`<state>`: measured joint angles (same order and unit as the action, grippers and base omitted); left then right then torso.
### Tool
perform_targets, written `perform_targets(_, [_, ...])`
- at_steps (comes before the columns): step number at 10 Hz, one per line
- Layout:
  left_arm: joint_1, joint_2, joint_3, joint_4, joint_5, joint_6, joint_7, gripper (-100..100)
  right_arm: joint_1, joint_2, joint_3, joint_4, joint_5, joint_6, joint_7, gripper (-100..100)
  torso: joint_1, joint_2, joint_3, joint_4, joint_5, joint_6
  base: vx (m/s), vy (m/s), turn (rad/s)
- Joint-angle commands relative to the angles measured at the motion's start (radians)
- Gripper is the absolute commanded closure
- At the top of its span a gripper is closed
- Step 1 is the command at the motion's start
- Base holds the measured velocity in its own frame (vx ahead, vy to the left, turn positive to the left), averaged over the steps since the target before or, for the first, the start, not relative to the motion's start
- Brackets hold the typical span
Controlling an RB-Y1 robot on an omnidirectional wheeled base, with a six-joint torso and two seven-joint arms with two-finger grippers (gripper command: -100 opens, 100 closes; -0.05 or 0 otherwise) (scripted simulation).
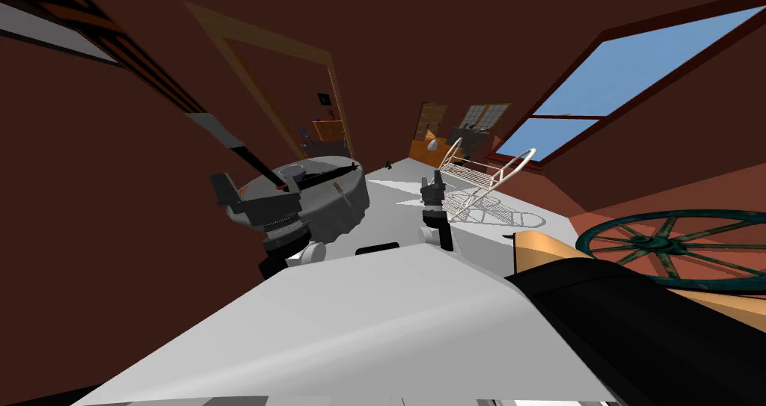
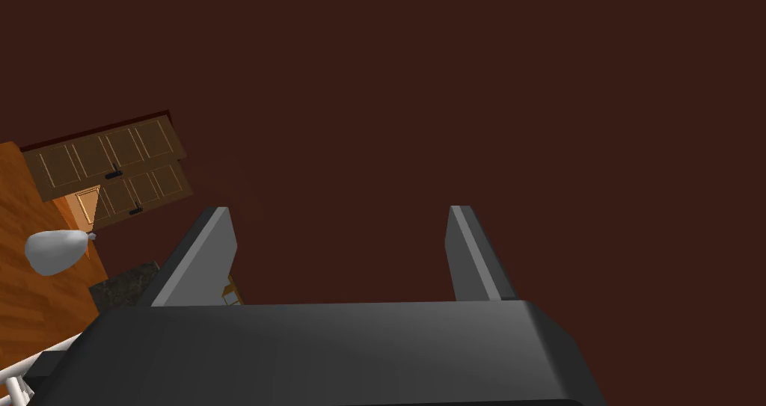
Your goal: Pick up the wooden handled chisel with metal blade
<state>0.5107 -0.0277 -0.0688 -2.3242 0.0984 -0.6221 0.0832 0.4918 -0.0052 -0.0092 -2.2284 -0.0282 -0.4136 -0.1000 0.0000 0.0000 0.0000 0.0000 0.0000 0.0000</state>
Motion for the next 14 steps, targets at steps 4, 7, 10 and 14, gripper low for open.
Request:
perform_targets(4, [0.030, 0.114, 0.005, 0.035, 0.000, -0.014, 0.035, -100, 0.000, 0.000, 0.000, 0.000, 0.000, 0.000, 0.000, 0, -0.007, 0.001, 0.000, 0.000, -0.001, 0.000, -0.010, -0.078, -0.002])
perform_targets(7, [0.060, 0.195, 0.009, 0.073, 0.001, -0.029, 0.071, -100, 0.000, 0.000, 0.000, 0.000, 0.000, 0.000, 0.000, 0, -0.008, 0.001, 0.001, 0.000, -0.002, 0.000, -0.009, -0.106, -0.010])
perform_targets(10, [0.098, 0.283, 0.013, 0.122, 0.003, -0.048, 0.118, -100, 0.000, 0.000, 0.000, 0.000, 0.000, 0.000, 0.000, 0, -0.009, 0.001, 0.001, 0.000, -0.002, 0.000, -0.013, -0.126, -0.017])
perform_targets(14, [0.141, 0.378, 0.015, 0.181, 0.005, -0.071, 0.172, -100, 0.000, 0.000, 0.000, 0.000, 0.000, 0.000, 0.000, 0, -0.008, 0.001, 0.001, 0.000, -0.002, 0.000, -0.007, -0.125, -0.017])
